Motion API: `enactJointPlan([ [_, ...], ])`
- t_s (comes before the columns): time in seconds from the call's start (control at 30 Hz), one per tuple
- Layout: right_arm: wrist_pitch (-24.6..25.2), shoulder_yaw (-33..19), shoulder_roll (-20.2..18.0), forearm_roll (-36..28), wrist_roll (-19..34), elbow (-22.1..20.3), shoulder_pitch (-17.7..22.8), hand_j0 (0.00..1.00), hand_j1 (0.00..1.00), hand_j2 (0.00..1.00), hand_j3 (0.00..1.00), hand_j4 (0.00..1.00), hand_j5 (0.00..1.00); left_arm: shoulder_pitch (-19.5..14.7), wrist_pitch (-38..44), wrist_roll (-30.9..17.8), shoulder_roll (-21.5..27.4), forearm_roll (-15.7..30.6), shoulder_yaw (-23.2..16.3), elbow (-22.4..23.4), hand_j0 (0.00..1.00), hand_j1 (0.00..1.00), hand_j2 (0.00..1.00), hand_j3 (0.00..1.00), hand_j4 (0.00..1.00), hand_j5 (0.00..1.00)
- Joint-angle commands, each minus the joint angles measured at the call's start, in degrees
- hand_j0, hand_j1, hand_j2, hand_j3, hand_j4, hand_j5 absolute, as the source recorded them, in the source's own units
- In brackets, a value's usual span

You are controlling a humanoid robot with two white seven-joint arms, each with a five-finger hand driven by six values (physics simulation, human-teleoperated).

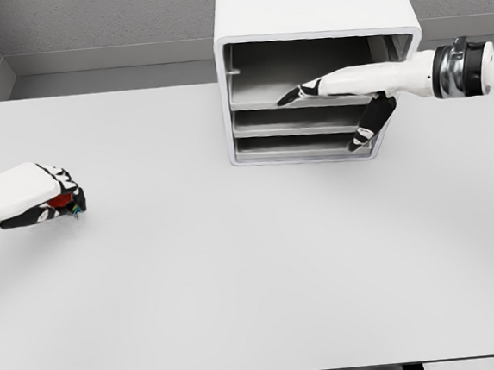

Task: Slide open multi-storey tabletop storage cabinets and put open load switch and slide close multi-storey tabletop storage cabinets

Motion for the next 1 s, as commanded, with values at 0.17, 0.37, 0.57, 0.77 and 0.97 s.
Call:
enactJointPlan([
  [0.17,0.88,0.88,1.26,-0.13,-0.02,1.93,-0.09,1.00,1.00,1.00,1.00,1.00,1.00,-1.67,0.11,-0.05,0.37,0.94,0.11,-8.41,0.37,0.37,0.37,0.37,0.37,0.37],
  [0.37,0.79,1.67,1.26,0.22,-0.02,2.02,-0.09,1.00,1.00,1.00,1.00,1.00,1.00,-4.13,0.11,-0.05,0.81,2.79,0.20,-12.37,0.38,0.38,0.38,0.38,0.38,0.38],
  [0.57,-0.09,1.94,1.08,0.57,-0.02,0.88,0.00,1.00,1.00,1.00,1.00,1.00,1.00,-4.83,0.11,-0.05,0.90,3.05,0.20,-12.98,0.38,0.38,0.38,0.38,0.38,0.38],
  [0.77,-0.35,3.08,1.17,0.75,-0.02,-0.53,-0.18,1.00,1.00,1.00,1.00,1.00,1.00,-5.01,0.11,0.04,0.81,3.67,0.29,-13.60,0.38,0.38,0.38,0.38,0.38,0.38],
  [0.97,-1.67,3.08,0.56,0.75,-0.02,-3.08,-0.53,1.00,1.00,1.00,1.00,1.00,1.00,-5.62,0.11,0.13,0.90,3.76,0.20,-13.60,0.38,0.38,0.38,0.38,0.38,0.38],
])
